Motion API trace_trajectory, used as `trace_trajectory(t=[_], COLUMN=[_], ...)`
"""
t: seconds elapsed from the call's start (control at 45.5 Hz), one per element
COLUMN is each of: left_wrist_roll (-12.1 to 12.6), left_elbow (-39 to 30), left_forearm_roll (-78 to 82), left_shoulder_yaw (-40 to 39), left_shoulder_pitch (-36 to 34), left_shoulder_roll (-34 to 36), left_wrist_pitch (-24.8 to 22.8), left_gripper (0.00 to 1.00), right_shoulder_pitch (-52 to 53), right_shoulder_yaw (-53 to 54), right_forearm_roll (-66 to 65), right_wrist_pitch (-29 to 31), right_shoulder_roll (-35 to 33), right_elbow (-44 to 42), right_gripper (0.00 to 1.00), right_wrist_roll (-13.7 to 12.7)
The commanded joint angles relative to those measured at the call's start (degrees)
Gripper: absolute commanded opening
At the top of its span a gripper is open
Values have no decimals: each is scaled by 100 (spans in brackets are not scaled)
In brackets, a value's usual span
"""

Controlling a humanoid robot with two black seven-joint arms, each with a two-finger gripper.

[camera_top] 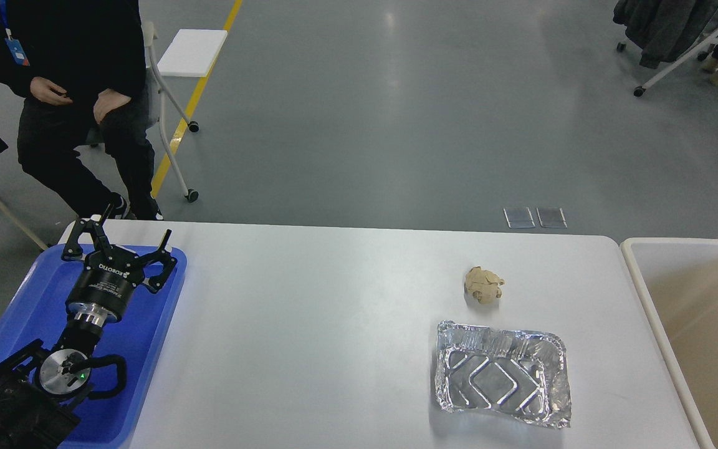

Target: Tidy desktop

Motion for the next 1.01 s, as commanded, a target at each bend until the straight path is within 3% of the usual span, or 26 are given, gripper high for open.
trace_trajectory(t=[0.0,0.484,0.593,0.747,0.989], left_wrist_roll=[0,0,0,0,0], left_elbow=[0,0,0,0,0], left_forearm_roll=[0,0,0,0,0], left_shoulder_yaw=[0,0,0,0,0], left_shoulder_pitch=[5,5,5,5,-4], left_shoulder_roll=[0,0,0,0,0], left_wrist_pitch=[1,1,1,1,1], left_gripper=[99,99,99,99,99], right_shoulder_pitch=[-830,-1235,-1235,-1244,-1217], right_shoulder_yaw=[250,584,575,566,566], right_forearm_roll=[13,13,13,13,13], right_wrist_pitch=[-297,-912,-1263,-1589,-1589], right_shoulder_roll=[644,917,908,917,917], right_elbow=[-1047,-1206,-1206,-1188,-1118], right_gripper=[0,0,31,54,78], right_wrist_roll=[7,7,7,7,7])
